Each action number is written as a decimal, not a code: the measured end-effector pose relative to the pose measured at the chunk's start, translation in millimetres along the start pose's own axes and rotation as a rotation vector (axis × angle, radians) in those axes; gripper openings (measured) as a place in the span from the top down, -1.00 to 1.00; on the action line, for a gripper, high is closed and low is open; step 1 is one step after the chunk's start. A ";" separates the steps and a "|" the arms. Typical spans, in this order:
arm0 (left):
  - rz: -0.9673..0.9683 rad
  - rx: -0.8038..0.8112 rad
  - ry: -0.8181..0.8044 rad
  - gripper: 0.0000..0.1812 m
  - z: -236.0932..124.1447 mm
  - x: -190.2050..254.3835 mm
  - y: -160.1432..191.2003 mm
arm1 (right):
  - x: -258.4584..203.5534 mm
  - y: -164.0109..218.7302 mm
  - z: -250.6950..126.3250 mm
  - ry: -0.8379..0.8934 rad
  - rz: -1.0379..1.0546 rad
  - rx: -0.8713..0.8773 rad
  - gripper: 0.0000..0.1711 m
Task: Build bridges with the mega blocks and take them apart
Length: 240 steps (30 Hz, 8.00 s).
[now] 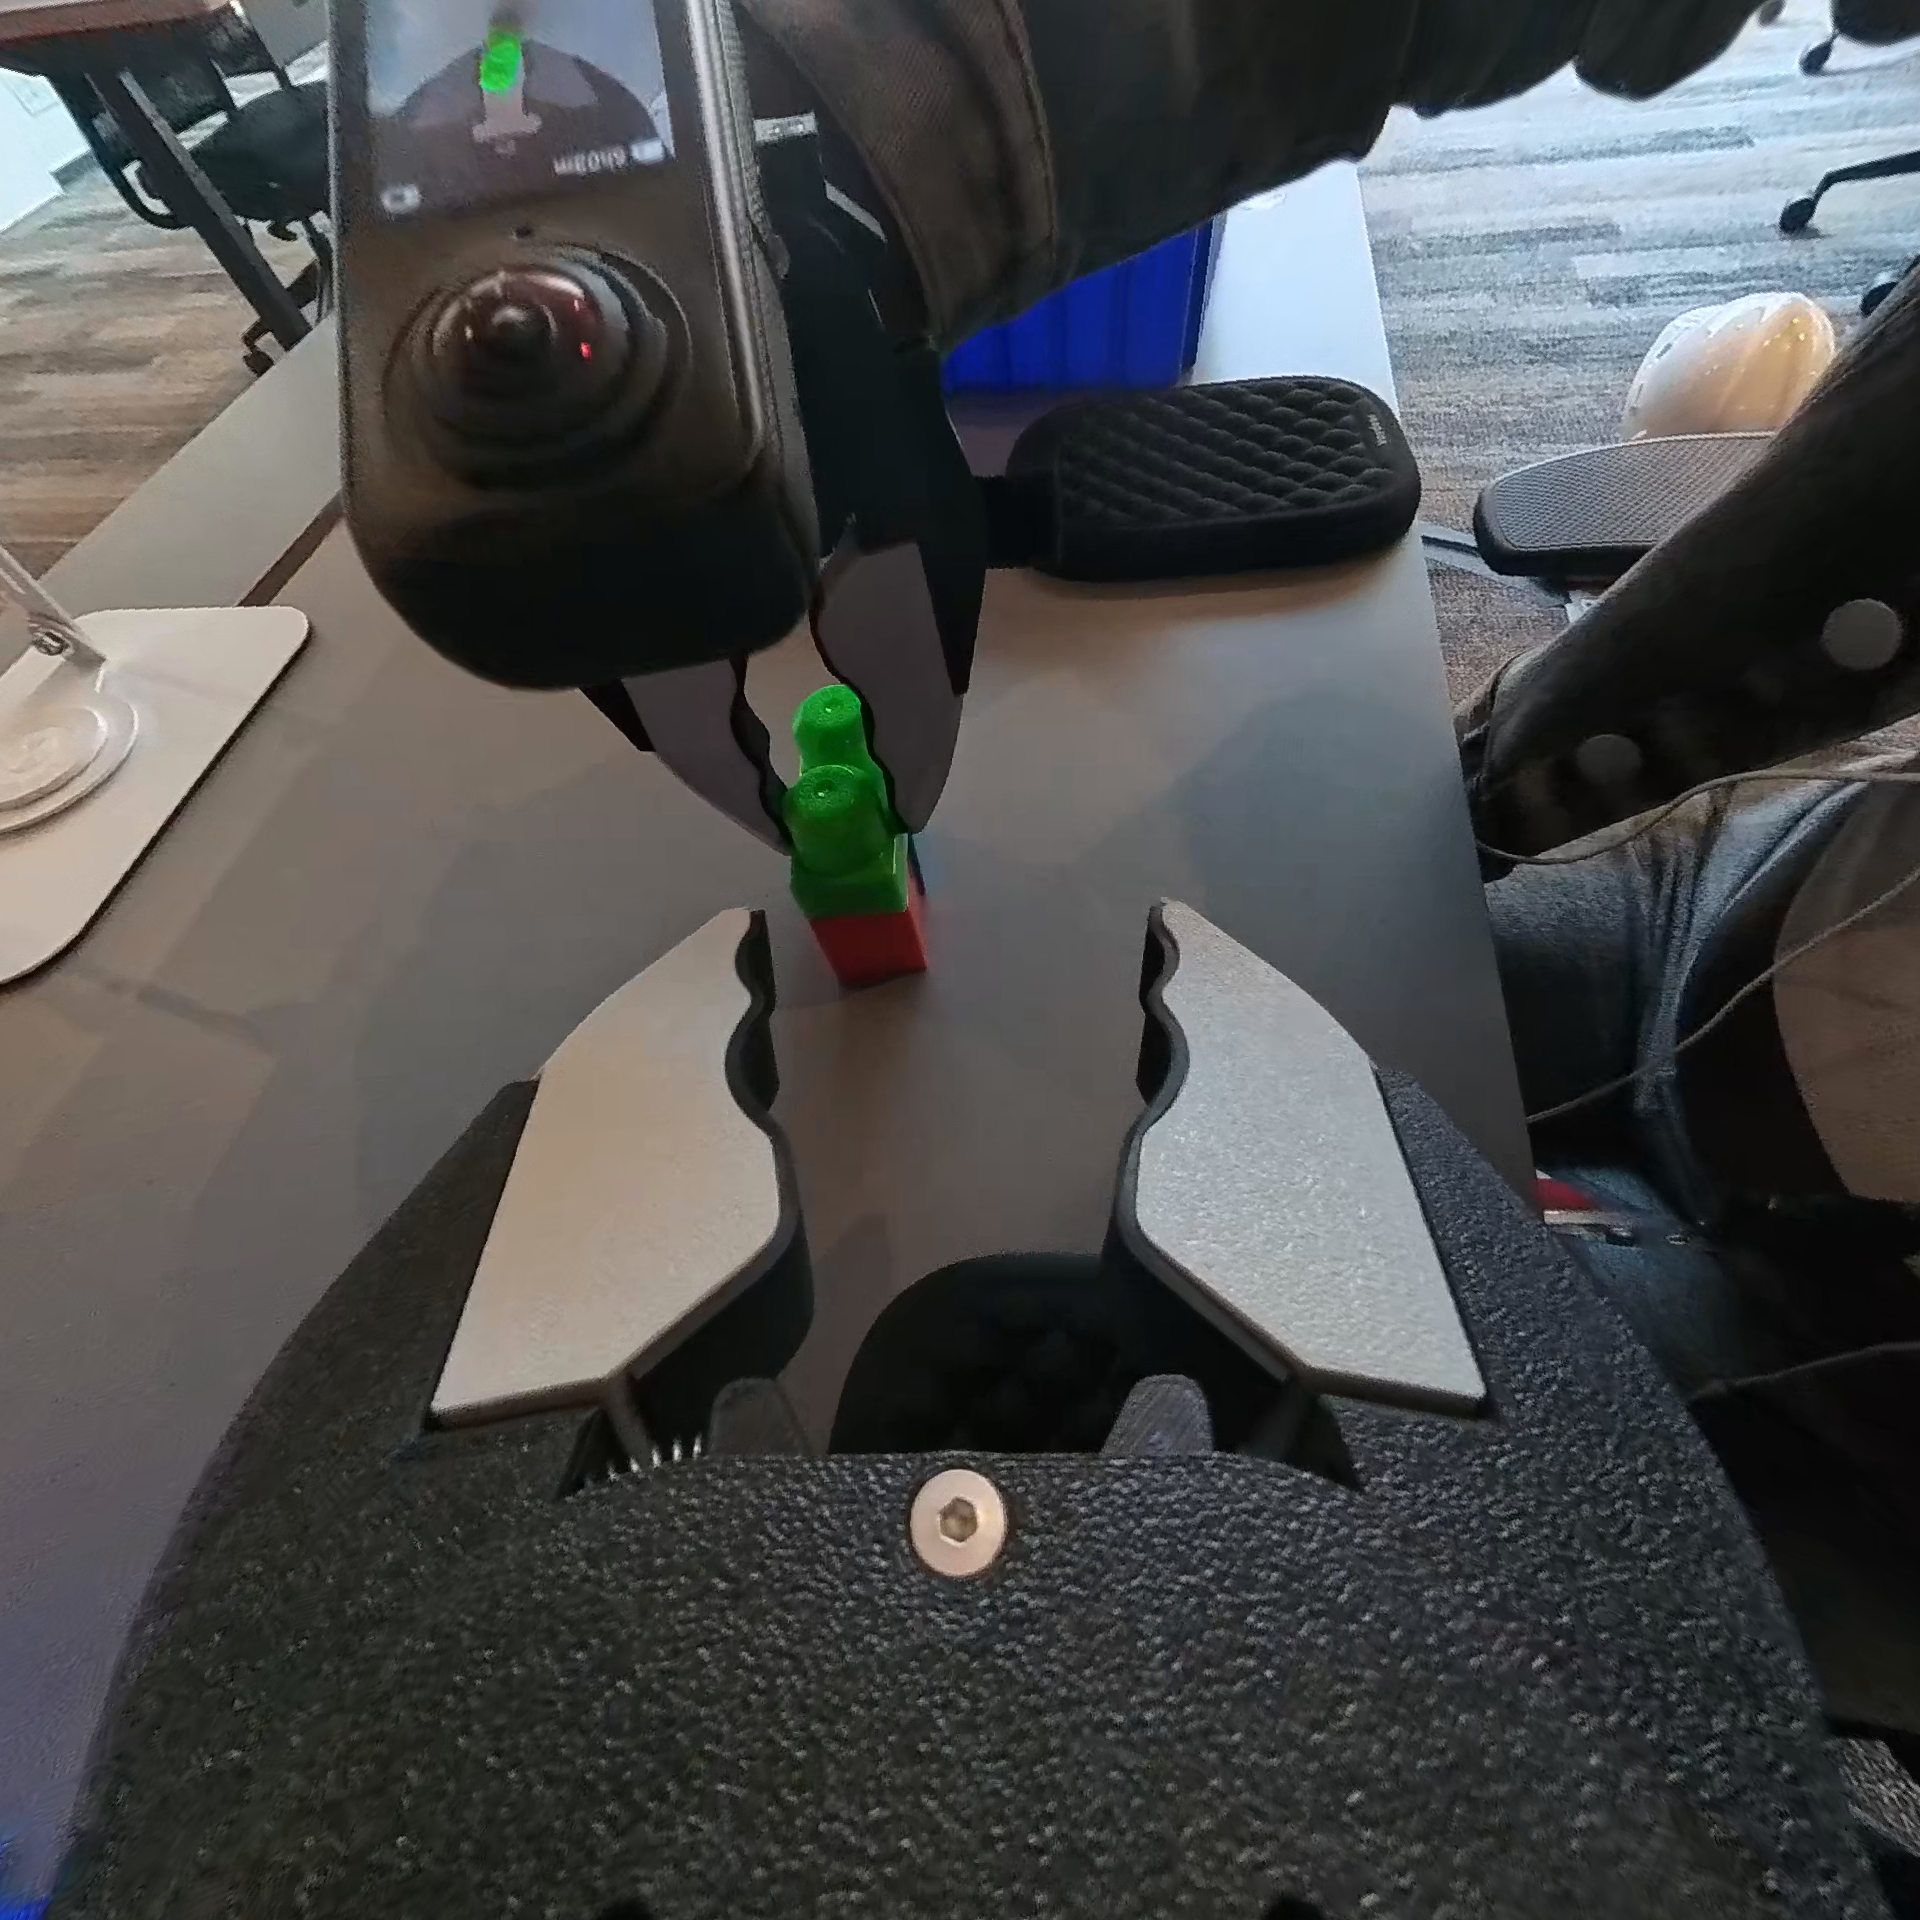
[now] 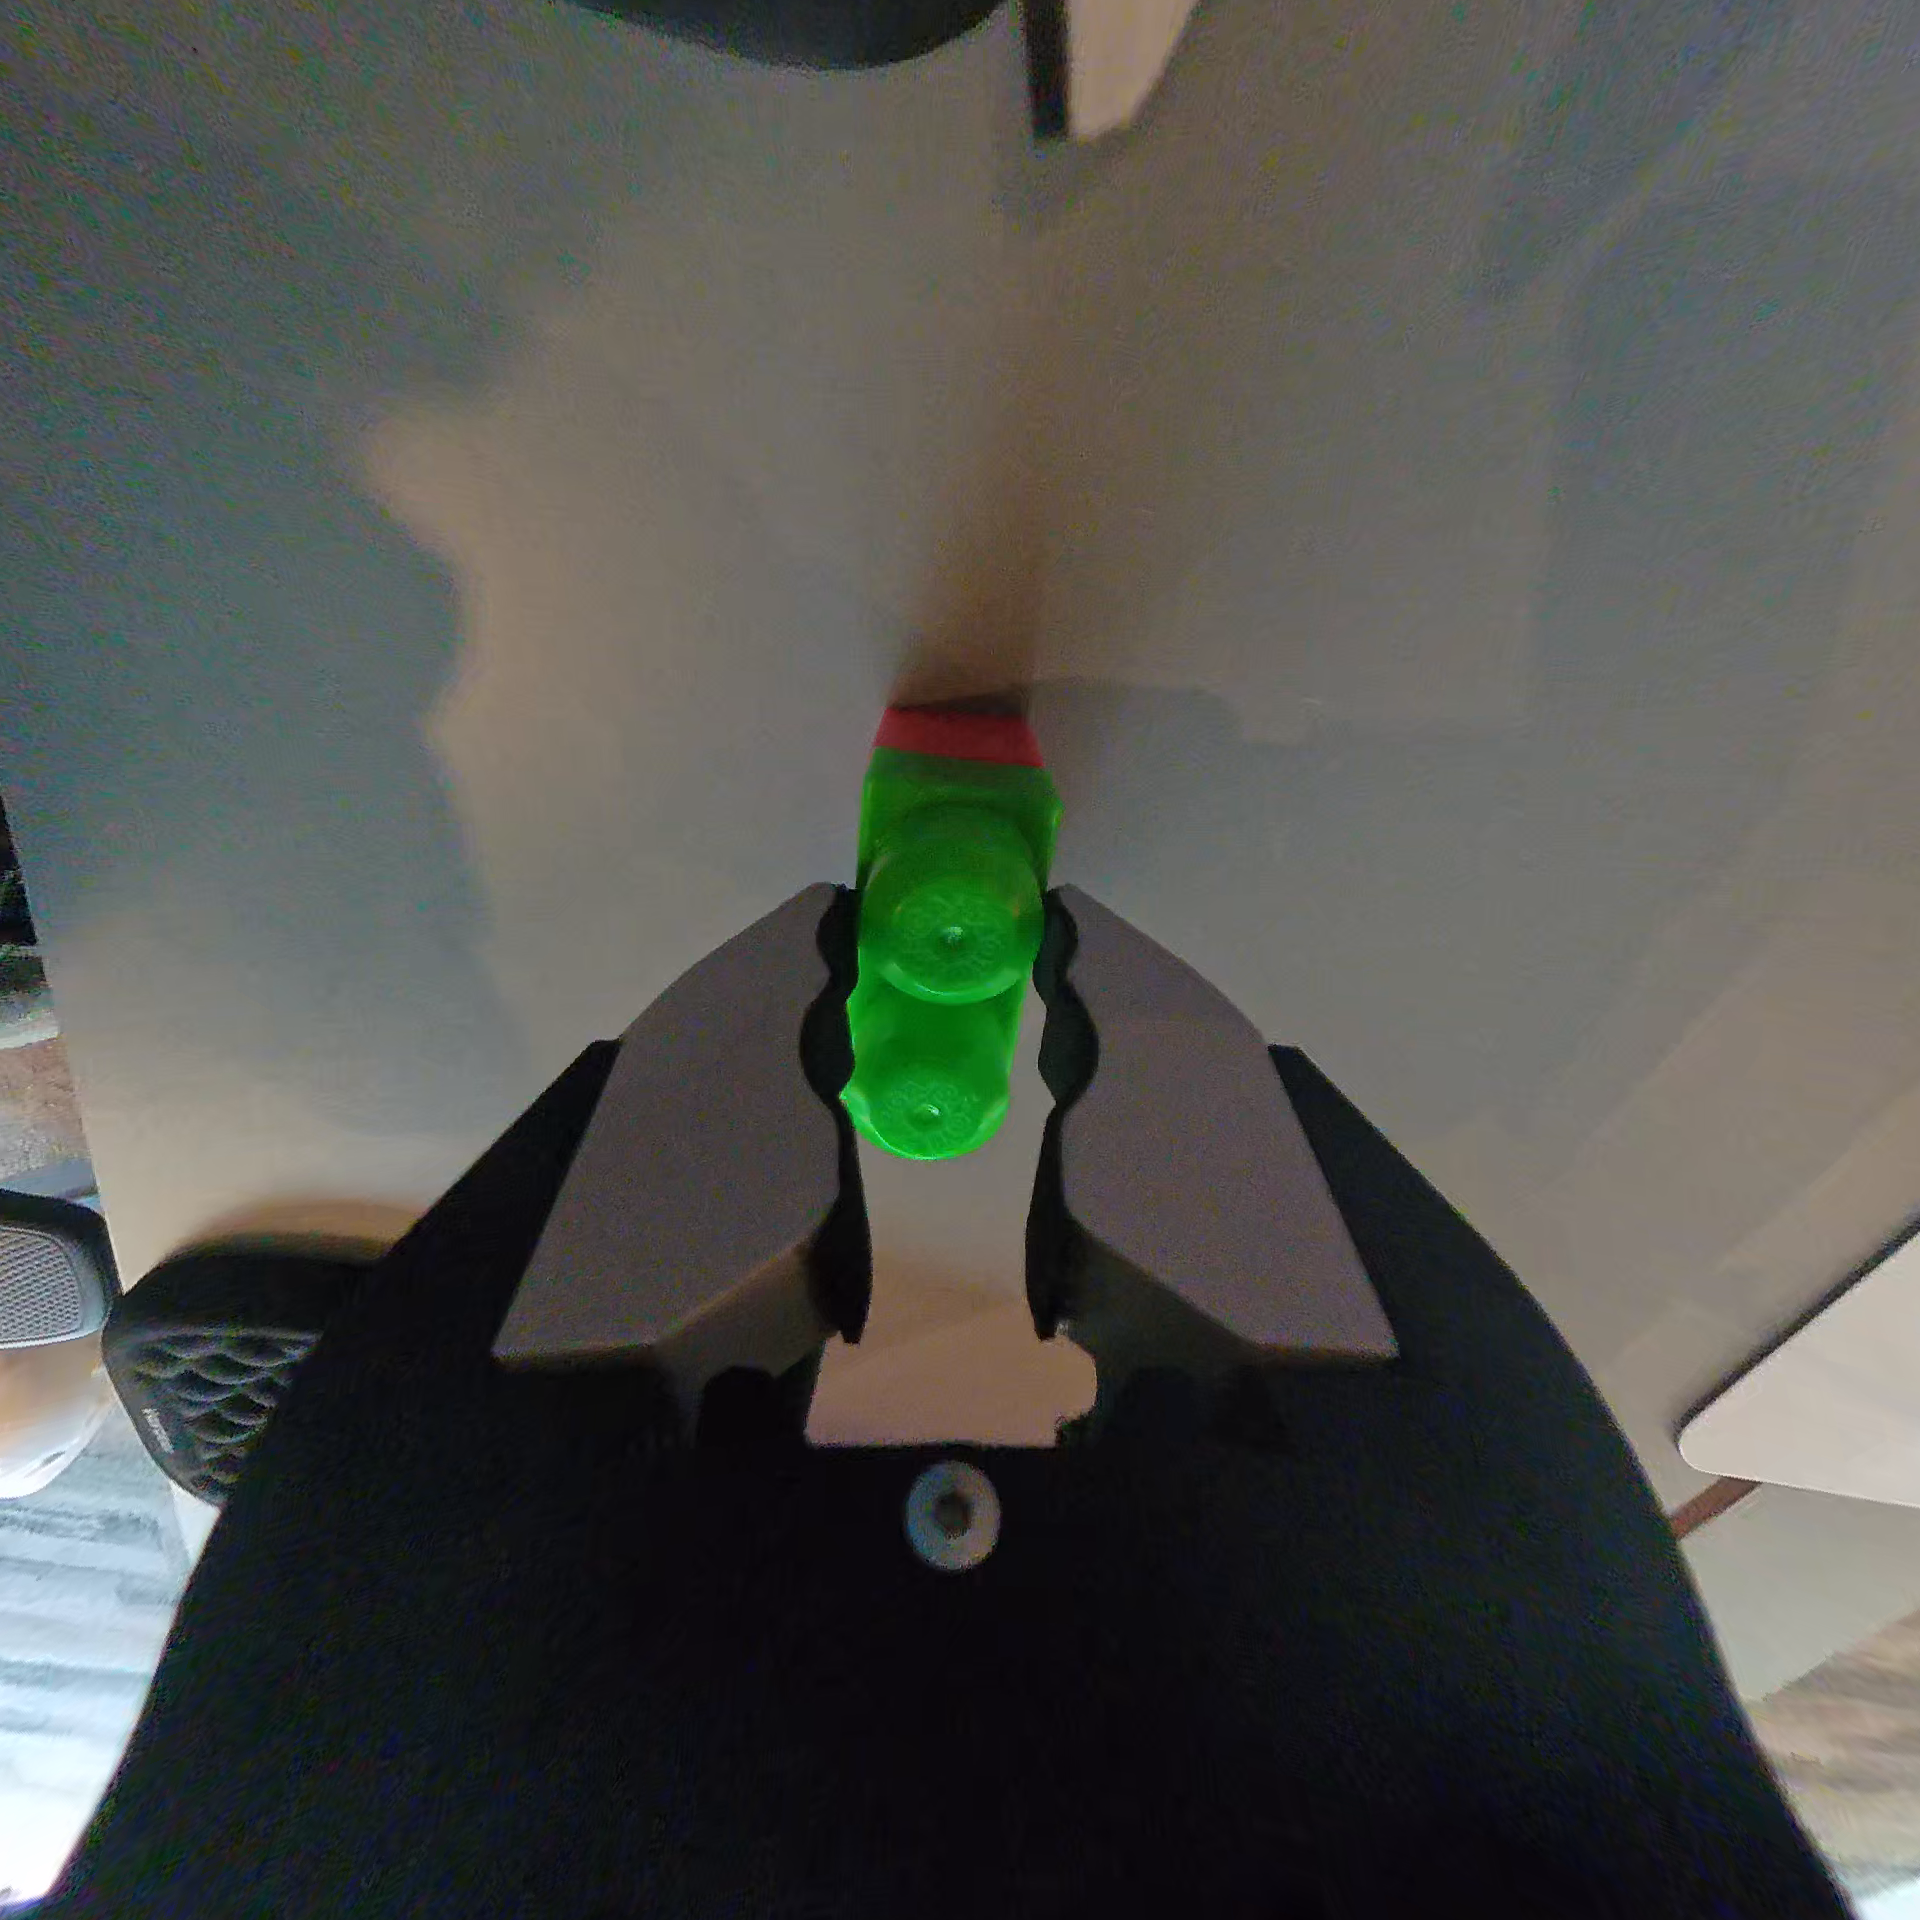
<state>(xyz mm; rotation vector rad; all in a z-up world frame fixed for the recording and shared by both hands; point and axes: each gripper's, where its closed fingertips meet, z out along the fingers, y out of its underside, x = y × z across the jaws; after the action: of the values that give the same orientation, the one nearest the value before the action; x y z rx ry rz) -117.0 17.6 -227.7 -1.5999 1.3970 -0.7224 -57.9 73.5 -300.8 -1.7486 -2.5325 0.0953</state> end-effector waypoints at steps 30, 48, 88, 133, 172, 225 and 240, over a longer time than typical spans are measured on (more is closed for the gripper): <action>-0.017 -0.030 -0.060 0.26 -1.7 -5.7 -1.4 | 14.0 45.3 -47.4 0.032 0.299 -0.002 0.61; -0.141 -0.015 -0.209 0.29 -0.6 -26.0 -11.3 | 3.7 368.8 -184.0 0.233 1.317 -0.093 0.61; -0.256 -0.077 -0.373 0.29 15.1 -35.1 -17.1 | 67.2 532.3 -50.4 0.244 1.880 0.025 0.61; -0.313 0.002 -0.771 0.14 -163.1 -93.5 -16.5 | -31.5 281.0 -207.3 0.943 1.295 0.679 -0.28; -0.813 -0.100 -0.983 0.36 -183.1 -332.5 174.3 | -32.0 259.7 -203.7 1.080 1.199 0.738 -0.20; -0.705 -0.780 -0.529 0.59 -185.7 -296.0 141.3 | -27.8 256.3 -192.4 1.027 1.165 0.729 -0.14; -0.387 -1.290 0.004 0.59 -115.9 -148.8 34.0 | -11.3 234.1 -166.8 0.865 1.097 0.742 -0.14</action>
<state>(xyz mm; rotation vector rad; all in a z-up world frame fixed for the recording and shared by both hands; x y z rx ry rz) -262.7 135.6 -188.0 -2.8886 1.6677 0.0989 178.6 148.3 -155.0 -1.9361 -0.6627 0.2180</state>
